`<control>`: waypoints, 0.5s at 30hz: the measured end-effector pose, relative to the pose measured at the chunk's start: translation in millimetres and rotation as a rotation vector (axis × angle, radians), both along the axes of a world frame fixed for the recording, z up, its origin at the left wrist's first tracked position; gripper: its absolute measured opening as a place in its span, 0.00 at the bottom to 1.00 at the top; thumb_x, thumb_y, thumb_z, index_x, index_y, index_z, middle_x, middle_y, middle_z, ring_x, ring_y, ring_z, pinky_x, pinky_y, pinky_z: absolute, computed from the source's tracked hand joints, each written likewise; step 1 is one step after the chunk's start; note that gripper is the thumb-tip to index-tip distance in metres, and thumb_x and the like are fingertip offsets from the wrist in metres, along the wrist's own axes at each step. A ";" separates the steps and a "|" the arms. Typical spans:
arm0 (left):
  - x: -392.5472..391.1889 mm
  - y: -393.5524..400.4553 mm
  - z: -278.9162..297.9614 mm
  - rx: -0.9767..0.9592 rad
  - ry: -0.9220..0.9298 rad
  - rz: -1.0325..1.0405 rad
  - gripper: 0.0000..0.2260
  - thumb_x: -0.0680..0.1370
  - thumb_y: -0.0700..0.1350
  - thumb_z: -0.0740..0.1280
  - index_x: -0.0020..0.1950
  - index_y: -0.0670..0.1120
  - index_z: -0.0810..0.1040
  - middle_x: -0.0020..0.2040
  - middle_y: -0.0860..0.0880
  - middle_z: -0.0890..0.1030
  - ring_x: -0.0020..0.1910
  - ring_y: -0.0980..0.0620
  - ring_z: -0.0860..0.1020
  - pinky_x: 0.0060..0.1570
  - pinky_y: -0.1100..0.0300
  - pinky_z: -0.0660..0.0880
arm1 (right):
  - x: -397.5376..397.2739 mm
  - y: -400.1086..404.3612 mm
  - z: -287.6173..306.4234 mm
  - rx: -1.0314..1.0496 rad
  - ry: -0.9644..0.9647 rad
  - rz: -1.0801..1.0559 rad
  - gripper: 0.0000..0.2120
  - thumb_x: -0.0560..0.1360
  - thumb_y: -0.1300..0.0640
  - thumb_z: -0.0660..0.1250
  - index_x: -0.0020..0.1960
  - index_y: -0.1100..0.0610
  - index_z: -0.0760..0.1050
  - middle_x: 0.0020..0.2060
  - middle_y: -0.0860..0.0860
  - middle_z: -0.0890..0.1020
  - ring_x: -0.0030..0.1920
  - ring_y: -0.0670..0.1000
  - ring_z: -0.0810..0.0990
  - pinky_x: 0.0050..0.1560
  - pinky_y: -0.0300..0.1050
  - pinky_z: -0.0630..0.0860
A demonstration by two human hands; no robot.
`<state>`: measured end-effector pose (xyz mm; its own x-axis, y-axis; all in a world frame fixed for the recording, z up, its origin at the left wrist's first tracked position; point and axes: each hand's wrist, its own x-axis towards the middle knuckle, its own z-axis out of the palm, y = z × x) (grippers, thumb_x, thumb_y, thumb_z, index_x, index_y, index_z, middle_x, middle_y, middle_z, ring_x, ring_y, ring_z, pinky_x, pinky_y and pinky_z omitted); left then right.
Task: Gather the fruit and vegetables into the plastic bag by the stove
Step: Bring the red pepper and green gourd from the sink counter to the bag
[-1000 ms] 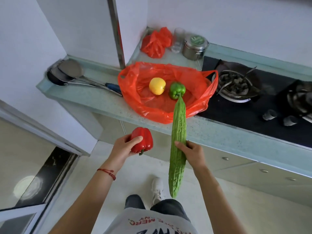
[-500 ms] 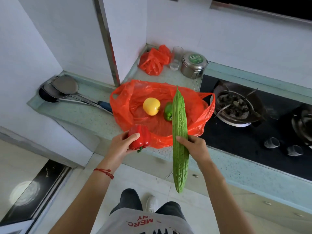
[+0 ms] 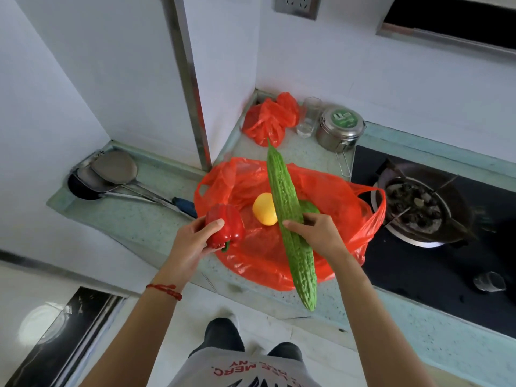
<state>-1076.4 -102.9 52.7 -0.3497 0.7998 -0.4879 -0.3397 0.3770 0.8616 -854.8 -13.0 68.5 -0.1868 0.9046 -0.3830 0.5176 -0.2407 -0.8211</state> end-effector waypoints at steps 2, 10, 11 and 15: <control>-11.1 7.8 -0.4 0.003 0.014 -0.008 0.16 0.73 0.44 0.69 0.59 0.43 0.75 0.54 0.43 0.79 0.52 0.48 0.79 0.47 0.55 0.80 | -21.3 6.3 -4.9 0.031 -0.040 0.008 0.13 0.66 0.50 0.75 0.43 0.60 0.81 0.40 0.61 0.84 0.38 0.57 0.82 0.40 0.52 0.78; -41.7 23.6 -2.1 -0.007 -0.003 -0.025 0.12 0.74 0.42 0.67 0.56 0.43 0.76 0.49 0.47 0.81 0.47 0.52 0.81 0.42 0.60 0.81 | -84.7 28.4 -12.1 0.094 -0.148 0.024 0.11 0.68 0.48 0.72 0.43 0.55 0.79 0.33 0.49 0.80 0.33 0.47 0.78 0.32 0.38 0.73; -44.5 24.0 -2.5 -0.009 -0.002 -0.026 0.11 0.74 0.42 0.67 0.56 0.43 0.76 0.49 0.47 0.81 0.47 0.52 0.81 0.42 0.60 0.81 | -91.1 29.6 -13.6 0.100 -0.171 0.029 0.12 0.68 0.48 0.72 0.43 0.56 0.79 0.33 0.49 0.80 0.35 0.48 0.78 0.32 0.41 0.73; -51.6 24.6 -4.7 -0.017 0.009 -0.010 0.14 0.75 0.41 0.66 0.60 0.41 0.75 0.51 0.45 0.80 0.47 0.52 0.81 0.44 0.59 0.81 | -114.0 33.7 -24.5 0.115 -0.299 0.075 0.18 0.68 0.45 0.70 0.49 0.58 0.77 0.40 0.52 0.81 0.41 0.53 0.80 0.37 0.46 0.74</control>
